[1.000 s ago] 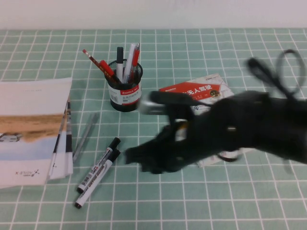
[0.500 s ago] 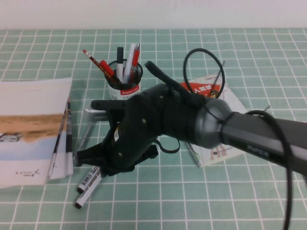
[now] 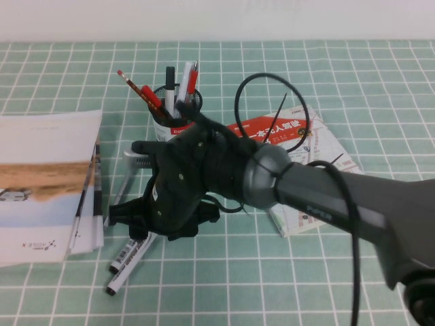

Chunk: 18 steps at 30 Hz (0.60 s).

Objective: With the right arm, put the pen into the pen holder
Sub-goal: Pick up the pen on the table

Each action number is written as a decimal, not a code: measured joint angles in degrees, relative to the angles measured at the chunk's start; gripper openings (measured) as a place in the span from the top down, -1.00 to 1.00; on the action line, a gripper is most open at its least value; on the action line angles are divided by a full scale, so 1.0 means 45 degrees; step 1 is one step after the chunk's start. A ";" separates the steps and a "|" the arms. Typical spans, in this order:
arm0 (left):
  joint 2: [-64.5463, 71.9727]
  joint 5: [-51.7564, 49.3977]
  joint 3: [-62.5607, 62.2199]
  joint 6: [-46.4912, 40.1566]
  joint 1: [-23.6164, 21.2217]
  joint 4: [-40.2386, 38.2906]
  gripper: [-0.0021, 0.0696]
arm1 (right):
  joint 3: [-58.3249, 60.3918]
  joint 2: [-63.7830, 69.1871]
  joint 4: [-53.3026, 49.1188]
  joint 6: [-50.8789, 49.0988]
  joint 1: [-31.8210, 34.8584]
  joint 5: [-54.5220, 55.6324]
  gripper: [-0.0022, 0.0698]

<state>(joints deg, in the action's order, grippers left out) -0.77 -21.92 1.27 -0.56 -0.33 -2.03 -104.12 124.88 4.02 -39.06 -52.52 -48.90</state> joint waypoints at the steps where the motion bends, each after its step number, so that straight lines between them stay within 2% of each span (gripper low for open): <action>1: 0.0000 0.0000 0.0000 0.0000 0.0000 0.0000 0.95 | -0.0052 0.0132 -0.0030 -0.0036 0.0000 0.0050 -0.08; 18: 0.0000 0.0000 0.0000 0.0000 0.0000 0.0000 0.95 | -0.0319 0.0488 -0.0292 -0.0088 0.0000 -0.0494 -0.09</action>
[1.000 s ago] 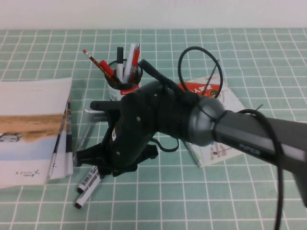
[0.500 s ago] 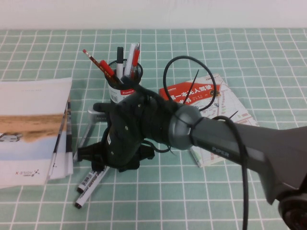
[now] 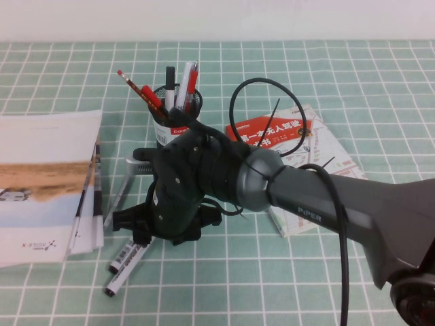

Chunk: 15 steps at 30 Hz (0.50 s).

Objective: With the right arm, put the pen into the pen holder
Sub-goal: Pick up the pen on the table

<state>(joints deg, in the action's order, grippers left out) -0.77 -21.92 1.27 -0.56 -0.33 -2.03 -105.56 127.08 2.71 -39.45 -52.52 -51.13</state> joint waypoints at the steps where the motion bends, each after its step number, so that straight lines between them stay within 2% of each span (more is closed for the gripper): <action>1: 0.0000 0.0000 0.0000 0.0000 0.0000 0.0000 0.95 | -0.0024 0.0019 0.0032 0.0000 0.0000 0.0026 -0.09; 15: 0.0000 0.0000 0.0000 0.0000 0.0000 0.0000 0.95 | -0.0142 0.0156 0.0451 0.0030 -0.0055 0.0599 -0.09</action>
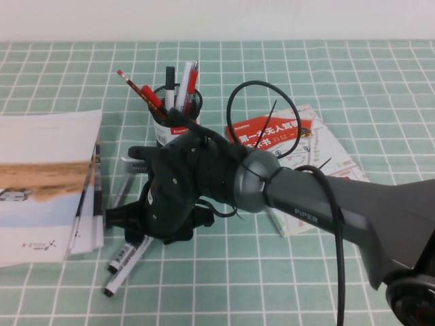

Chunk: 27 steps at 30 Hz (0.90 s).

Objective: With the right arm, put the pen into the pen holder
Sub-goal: Pick up the pen on the table

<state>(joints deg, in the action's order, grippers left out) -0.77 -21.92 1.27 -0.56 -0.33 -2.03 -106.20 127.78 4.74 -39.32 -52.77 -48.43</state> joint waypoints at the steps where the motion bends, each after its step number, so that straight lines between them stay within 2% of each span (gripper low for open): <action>1: 0.0000 0.0000 0.0000 0.0000 0.0000 0.0000 0.95 | -0.0009 0.0033 0.0019 0.0000 0.0000 -0.0024 -0.09; 9: 0.0000 0.0000 0.0000 0.0000 0.0000 0.0000 0.95 | -0.0167 0.0220 0.0028 0.0477 0.0000 -0.0610 -0.06; 17: 0.0000 0.0000 0.0000 0.0000 0.0000 0.0000 0.95 | -0.0228 0.0220 -0.0097 0.1021 0.0000 -0.1834 0.51; 21: 0.0000 0.0000 0.0000 0.0000 0.0000 0.0000 0.95 | -0.0228 0.0196 -0.0135 0.1540 0.0000 -0.2199 0.62; 27: 0.0000 0.0000 0.0000 0.0000 0.0000 0.0000 0.95 | 0.0114 -0.0499 -0.0641 0.2200 0.0391 -0.2835 0.63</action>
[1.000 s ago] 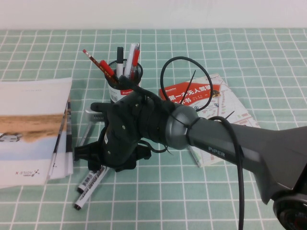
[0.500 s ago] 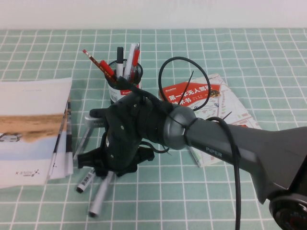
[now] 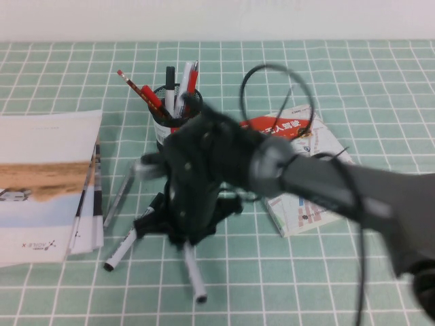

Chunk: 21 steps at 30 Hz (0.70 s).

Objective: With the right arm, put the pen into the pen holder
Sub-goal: Pick up the pen on the table, then place the pen onto the pen holder

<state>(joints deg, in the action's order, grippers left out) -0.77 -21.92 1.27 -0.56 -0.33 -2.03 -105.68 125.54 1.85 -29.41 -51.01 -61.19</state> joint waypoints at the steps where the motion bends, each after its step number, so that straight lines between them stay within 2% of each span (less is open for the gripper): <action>1: 0.0000 0.0000 0.0000 0.0000 0.0000 0.0000 0.95 | 0.0185 -0.0355 -0.0140 0.0006 0.0123 0.0188 0.63; 3: 0.0000 0.0000 0.0000 0.0000 0.0000 0.0000 0.95 | 0.0792 -0.1167 -0.0412 0.0083 0.0361 0.1054 0.63; 5: 0.0000 0.0000 0.0000 0.0000 0.0000 0.0000 0.95 | 0.2271 -0.2623 -0.0788 0.0136 0.0747 0.2907 0.63; 11: 0.0000 0.0000 0.0000 0.0000 0.0000 0.0000 0.95 | 0.6825 -0.5418 -0.2093 0.0155 0.1901 1.1139 0.63; 16: 0.0000 0.0000 0.0000 0.0000 0.0000 0.0000 0.95 | 0.8110 -0.5142 -0.2380 0.0974 0.2527 1.7019 0.63; 21: 0.0000 0.0000 0.0000 0.0000 0.0000 0.0000 0.95 | 0.8165 -0.3678 -0.1383 0.3684 0.2558 2.2661 0.63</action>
<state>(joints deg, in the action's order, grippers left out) -0.77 -21.92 1.27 -0.56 -0.33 -2.03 -68.94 108.99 -4.37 -12.84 -39.50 40.79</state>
